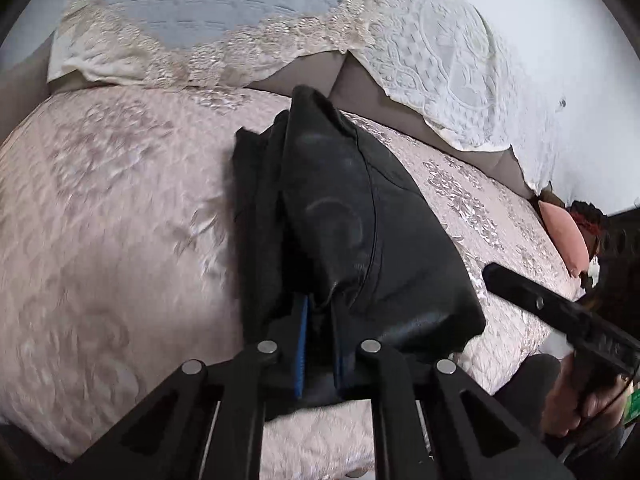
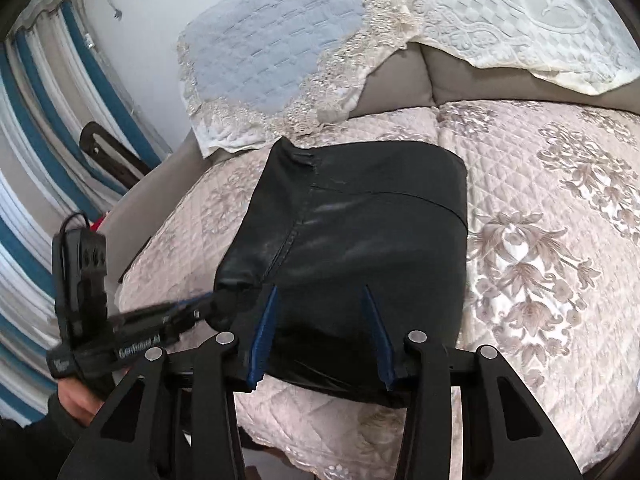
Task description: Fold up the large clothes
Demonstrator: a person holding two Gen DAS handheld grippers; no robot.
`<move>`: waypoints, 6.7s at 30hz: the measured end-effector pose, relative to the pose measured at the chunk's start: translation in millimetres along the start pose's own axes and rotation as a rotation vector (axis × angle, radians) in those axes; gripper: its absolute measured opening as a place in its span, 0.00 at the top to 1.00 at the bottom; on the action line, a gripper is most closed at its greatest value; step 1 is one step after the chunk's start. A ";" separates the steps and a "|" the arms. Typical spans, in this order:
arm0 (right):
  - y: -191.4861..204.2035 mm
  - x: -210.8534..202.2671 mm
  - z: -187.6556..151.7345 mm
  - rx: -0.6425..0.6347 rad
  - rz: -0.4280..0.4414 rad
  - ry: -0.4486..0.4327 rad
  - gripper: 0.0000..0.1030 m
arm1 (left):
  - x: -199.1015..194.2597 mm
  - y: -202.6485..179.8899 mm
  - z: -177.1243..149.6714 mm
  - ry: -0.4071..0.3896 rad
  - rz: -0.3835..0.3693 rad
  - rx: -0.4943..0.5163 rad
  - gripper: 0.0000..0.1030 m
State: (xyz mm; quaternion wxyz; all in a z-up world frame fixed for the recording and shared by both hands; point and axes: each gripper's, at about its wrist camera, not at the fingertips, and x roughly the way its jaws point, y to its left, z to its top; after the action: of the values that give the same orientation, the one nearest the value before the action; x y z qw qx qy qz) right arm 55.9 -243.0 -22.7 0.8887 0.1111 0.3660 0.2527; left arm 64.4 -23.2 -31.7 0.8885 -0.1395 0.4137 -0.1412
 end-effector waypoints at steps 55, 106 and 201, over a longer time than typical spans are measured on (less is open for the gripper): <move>-80.1 95.8 86.3 0.043 -0.190 0.064 0.64 | 95.4 -5.2 137.2 -0.039 0.175 0.070 0.82; -127.4 81.3 26.5 0.354 0.196 0.167 0.47 | 78.4 52.3 38.2 0.110 -0.131 -0.179 0.37; 81.0 55.8 6.1 -0.234 -0.148 0.125 0.44 | -57.5 62.0 -8.7 -0.089 0.351 -0.071 0.36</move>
State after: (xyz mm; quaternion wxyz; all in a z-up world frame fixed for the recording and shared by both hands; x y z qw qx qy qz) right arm 64.1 -144.8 -20.5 0.8872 -0.0365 0.3961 0.2338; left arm 30.5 53.9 -19.7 0.9114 -0.1026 0.3967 0.0369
